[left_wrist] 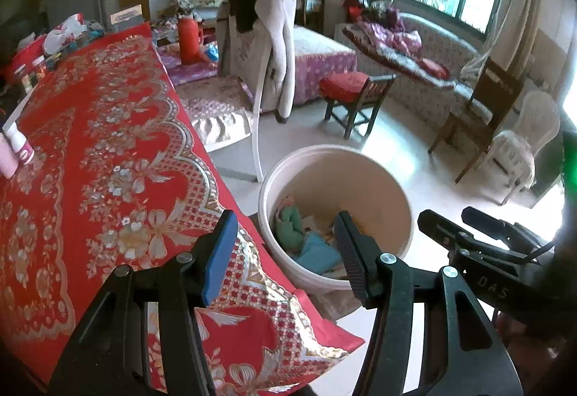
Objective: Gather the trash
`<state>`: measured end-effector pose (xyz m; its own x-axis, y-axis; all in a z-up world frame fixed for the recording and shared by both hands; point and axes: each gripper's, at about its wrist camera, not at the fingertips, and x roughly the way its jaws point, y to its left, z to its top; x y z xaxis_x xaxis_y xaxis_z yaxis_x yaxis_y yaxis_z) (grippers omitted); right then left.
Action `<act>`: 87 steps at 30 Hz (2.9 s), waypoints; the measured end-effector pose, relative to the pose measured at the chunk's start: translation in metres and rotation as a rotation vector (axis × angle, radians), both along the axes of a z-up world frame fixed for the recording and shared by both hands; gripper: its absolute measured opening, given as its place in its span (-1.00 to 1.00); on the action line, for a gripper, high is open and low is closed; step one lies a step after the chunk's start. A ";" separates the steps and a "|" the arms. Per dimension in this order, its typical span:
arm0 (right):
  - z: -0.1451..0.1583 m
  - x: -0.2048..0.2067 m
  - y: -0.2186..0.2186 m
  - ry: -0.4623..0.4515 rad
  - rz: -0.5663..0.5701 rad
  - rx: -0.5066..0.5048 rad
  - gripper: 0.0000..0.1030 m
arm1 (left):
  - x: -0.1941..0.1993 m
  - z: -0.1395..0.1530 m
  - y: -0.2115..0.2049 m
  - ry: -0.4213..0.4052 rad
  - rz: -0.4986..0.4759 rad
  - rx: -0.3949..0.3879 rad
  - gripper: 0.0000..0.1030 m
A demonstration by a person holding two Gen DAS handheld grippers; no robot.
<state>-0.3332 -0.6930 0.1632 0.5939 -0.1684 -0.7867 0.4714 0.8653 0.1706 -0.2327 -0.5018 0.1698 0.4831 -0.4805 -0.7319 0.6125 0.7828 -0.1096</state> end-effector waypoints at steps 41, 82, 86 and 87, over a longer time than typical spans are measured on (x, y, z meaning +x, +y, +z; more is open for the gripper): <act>0.063 -0.054 0.052 -0.154 -0.016 -0.151 0.59 | -0.051 0.048 0.068 -0.183 0.050 -0.130 0.39; 0.074 -0.064 0.074 -0.177 0.002 -0.174 0.61 | -0.062 0.057 0.078 -0.212 0.067 -0.111 0.39; 0.074 -0.062 0.075 -0.173 0.008 -0.172 0.61 | -0.062 0.056 0.078 -0.210 0.068 -0.109 0.39; 0.074 -0.061 0.074 -0.171 0.011 -0.172 0.61 | -0.061 0.055 0.079 -0.209 0.070 -0.109 0.39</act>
<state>-0.3938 -0.6192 0.2371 0.7187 -0.2838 -0.6347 0.4387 0.8933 0.0973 -0.2935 -0.4227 0.2250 0.6534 -0.5115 -0.5581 0.5755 0.8145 -0.0727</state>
